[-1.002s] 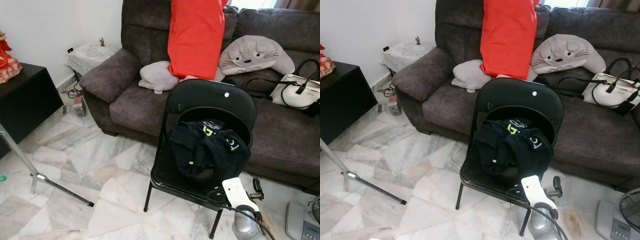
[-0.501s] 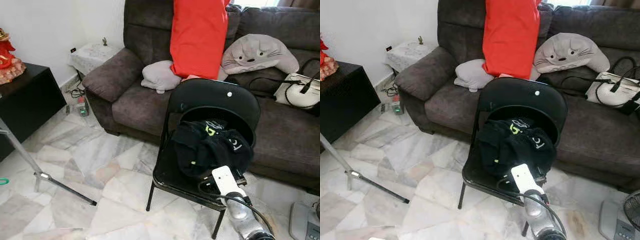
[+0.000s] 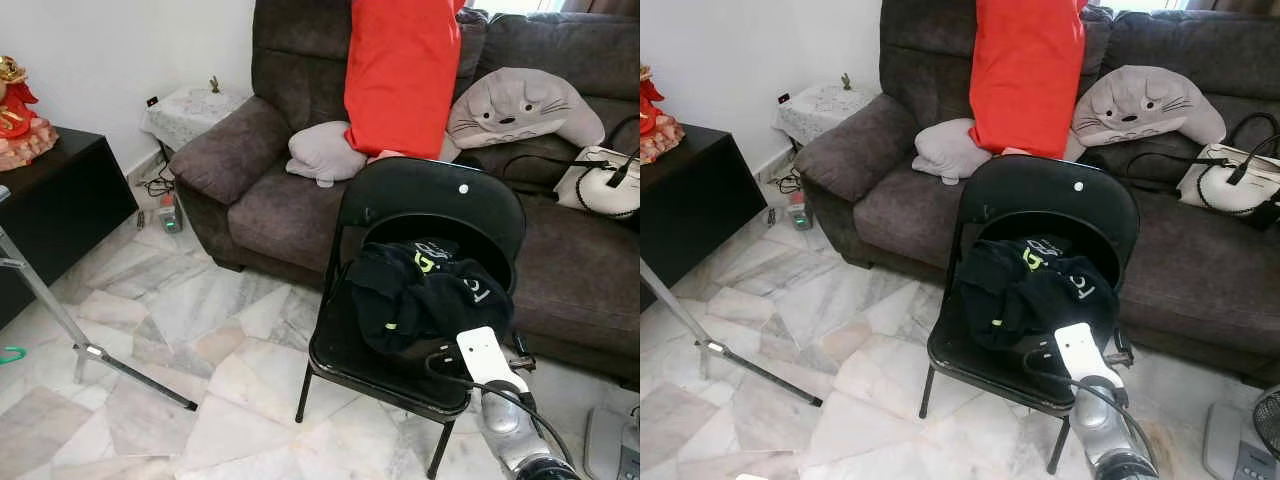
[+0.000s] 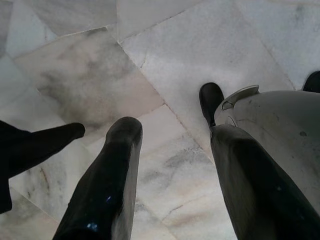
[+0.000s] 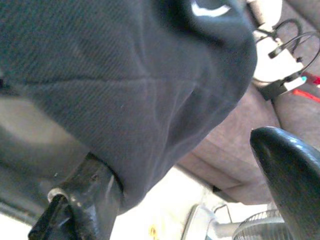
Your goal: Hang hanger
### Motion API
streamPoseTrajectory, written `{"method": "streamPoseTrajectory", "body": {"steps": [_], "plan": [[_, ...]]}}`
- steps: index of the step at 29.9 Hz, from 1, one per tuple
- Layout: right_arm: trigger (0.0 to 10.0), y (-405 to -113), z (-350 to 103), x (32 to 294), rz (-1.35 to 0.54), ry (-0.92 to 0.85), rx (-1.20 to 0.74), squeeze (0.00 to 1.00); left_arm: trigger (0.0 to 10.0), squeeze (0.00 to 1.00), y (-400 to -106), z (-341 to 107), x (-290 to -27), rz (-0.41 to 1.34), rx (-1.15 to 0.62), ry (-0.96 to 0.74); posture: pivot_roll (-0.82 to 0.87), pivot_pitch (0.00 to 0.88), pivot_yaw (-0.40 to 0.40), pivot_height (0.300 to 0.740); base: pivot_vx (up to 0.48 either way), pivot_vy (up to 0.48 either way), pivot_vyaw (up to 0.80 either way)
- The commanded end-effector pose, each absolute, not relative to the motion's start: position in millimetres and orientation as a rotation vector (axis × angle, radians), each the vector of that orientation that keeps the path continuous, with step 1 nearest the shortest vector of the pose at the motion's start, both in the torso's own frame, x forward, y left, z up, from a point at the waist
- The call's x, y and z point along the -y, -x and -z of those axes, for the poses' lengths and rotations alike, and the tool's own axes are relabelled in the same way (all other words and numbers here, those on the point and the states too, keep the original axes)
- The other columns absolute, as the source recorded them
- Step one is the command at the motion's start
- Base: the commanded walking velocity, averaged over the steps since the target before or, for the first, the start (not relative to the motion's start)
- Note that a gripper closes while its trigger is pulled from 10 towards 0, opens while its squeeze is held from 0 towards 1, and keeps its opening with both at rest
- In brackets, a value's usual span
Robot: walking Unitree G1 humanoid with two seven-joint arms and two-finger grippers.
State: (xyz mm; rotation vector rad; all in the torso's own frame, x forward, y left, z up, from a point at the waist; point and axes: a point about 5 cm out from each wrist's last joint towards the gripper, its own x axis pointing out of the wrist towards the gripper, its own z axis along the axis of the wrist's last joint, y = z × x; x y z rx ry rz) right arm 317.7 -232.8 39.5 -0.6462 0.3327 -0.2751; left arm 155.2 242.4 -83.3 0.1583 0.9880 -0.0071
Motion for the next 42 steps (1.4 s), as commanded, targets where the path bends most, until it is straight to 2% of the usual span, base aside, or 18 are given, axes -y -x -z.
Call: {"method": "streamPoseTrajectory", "body": {"steps": [1, 35, 41, 42], "plan": [[0.0, -322.2, -45.6, 232.6, 0.293, 0.635, -0.307, 0.0, 10.0, 0.0, -148.6, 85.2, -246.3, 0.007, -1.016, -0.168, 0.05, 0.087, 0.048, 0.74, 0.0, 0.0, 0.0], [0.0, -333.6, -73.4, 237.2, 0.374, 0.675, -0.133, 0.0, 10.0, 0.0, -149.2, 85.7, -243.9, 0.004, -1.013, -0.166, 0.04, 0.081, 0.035, 0.74, 0.0, 0.0, 0.0], [0.0, -350.4, -114.3, 239.7, 0.414, 0.76, 0.052, 0.0, 10.0, 0.0, -149.4, 85.8, -243.2, 0.005, -1.015, -0.167, 0.03, 0.084, 0.031, 0.74, 0.0, 0.0, 0.0], [0.0, -359.1, -137.1, 240.2, 0.42, 0.799, 0.137, 0.0, 10.0, 0.0, -149.5, 85.9, -242.9, 0.005, -1.015, -0.167, 0.03, 0.084, 0.03, 0.74, 0.0, 0.0, 0.0]]}}
